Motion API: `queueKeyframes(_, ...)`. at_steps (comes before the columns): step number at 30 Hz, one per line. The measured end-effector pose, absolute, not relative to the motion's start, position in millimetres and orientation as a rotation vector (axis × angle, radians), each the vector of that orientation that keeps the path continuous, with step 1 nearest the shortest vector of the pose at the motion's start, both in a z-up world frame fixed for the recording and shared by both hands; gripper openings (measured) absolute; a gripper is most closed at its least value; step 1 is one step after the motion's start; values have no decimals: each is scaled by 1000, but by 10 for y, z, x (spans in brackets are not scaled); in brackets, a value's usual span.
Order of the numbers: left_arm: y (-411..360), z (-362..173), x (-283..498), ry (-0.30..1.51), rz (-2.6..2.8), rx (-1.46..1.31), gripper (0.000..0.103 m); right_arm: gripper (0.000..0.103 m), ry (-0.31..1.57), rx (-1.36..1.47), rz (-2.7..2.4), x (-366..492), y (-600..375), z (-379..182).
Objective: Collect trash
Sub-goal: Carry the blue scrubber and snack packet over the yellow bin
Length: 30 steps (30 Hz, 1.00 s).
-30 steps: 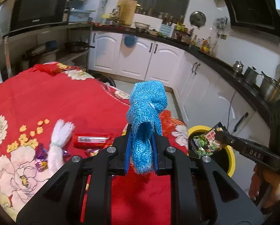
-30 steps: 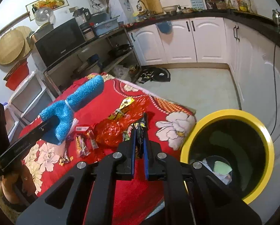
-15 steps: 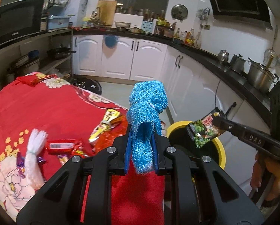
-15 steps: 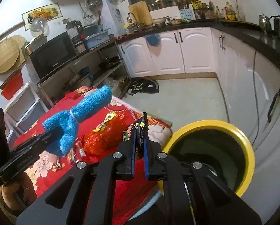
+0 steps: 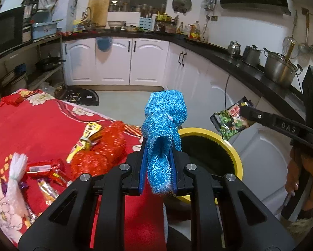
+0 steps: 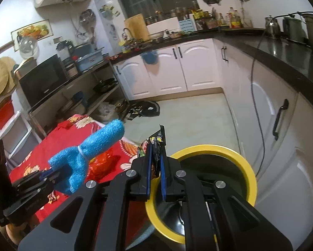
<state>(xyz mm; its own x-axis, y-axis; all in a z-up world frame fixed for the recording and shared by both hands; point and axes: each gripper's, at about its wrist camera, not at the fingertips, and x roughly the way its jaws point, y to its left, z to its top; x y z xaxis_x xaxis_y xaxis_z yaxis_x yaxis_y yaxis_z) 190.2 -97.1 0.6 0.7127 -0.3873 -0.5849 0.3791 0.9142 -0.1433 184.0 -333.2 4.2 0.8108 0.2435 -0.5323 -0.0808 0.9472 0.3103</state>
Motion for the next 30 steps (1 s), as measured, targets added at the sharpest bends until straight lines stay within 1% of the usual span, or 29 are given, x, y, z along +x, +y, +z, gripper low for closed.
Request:
queueKeyframes(15,-1488,-145,1966,690,-503,52,13,7,599,316,85,1809,-3740,-76)
queueKeyframes(30,-1732,-452,2079,774,-533,81,13,7,663,296,38,1891,-3819,-343)
